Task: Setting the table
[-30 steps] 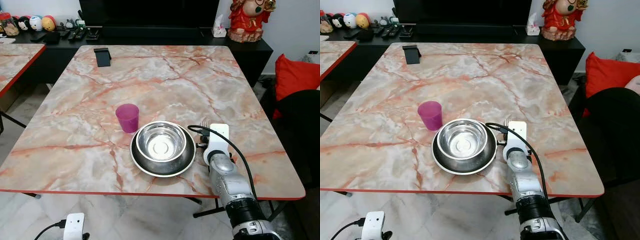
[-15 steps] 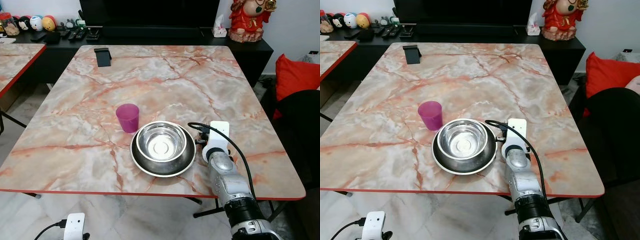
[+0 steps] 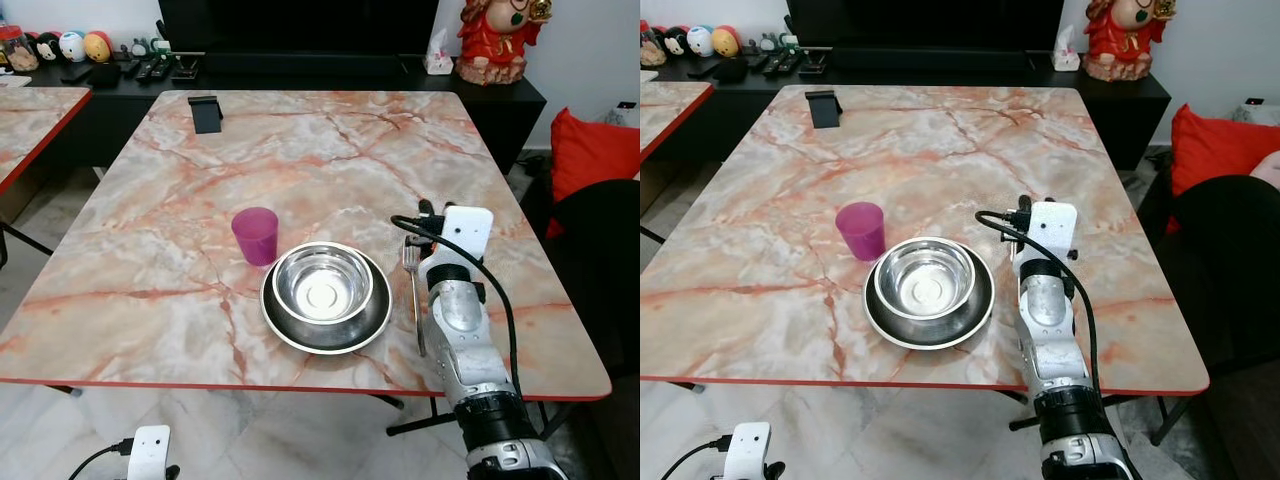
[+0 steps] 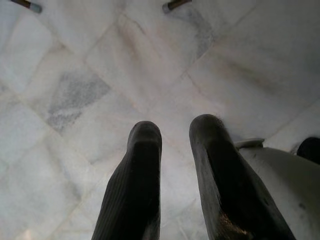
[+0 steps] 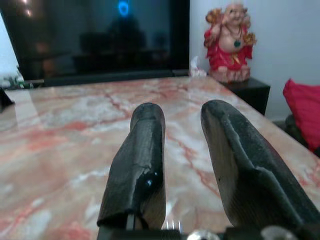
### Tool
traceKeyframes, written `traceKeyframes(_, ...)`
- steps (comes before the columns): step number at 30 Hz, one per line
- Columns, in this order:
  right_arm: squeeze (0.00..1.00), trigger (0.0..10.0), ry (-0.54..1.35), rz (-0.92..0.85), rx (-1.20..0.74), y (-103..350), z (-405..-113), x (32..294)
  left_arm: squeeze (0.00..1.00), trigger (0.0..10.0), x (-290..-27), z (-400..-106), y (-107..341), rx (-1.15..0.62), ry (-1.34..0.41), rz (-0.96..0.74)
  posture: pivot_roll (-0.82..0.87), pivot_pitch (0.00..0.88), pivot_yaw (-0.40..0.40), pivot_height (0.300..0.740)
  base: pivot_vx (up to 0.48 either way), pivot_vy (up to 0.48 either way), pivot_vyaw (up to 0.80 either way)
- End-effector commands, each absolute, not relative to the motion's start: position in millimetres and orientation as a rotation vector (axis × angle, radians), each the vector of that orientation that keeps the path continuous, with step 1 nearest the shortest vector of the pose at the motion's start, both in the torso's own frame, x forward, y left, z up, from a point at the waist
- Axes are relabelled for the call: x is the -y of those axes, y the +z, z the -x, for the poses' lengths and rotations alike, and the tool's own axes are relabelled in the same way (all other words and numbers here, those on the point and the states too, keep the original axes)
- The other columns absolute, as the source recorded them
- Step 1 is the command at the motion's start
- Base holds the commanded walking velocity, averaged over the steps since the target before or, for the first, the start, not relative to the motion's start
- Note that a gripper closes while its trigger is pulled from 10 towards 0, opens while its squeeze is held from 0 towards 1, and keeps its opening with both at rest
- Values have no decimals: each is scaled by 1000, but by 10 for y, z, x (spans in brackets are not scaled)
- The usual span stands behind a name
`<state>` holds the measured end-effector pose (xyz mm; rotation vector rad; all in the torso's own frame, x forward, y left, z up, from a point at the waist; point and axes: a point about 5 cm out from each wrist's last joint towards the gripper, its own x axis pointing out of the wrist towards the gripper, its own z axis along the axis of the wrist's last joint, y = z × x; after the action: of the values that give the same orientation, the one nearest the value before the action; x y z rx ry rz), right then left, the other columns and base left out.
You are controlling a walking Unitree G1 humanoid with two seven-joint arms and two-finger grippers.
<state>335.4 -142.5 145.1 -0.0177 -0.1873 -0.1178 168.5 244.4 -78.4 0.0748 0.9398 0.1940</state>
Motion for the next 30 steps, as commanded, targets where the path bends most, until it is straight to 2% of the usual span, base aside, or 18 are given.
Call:
traceKeyframes(1, 0, 10000, -113, 38, 212, 1477, -3328, 1451, 0, 10000, -2437, -1645, -803, -944, 207, -45, 39, 0, -26, 740, 0, 0, 0)
traceKeyframes(5, 0, 10000, -130, 45, 226, 1488, -3342, 1523, 0, 10000, -2405, -1647, -809, -936, 206, -20, 35, 0, -40, 740, 0, 0, 0)
traceKeyframes(30, 0, 10000, -119, 24, 265, 1575, -3405, 1457, 0, 10000, -2386, -1631, -823, -948, 200, -18, 23, 0, -47, 740, 0, 10, 0)
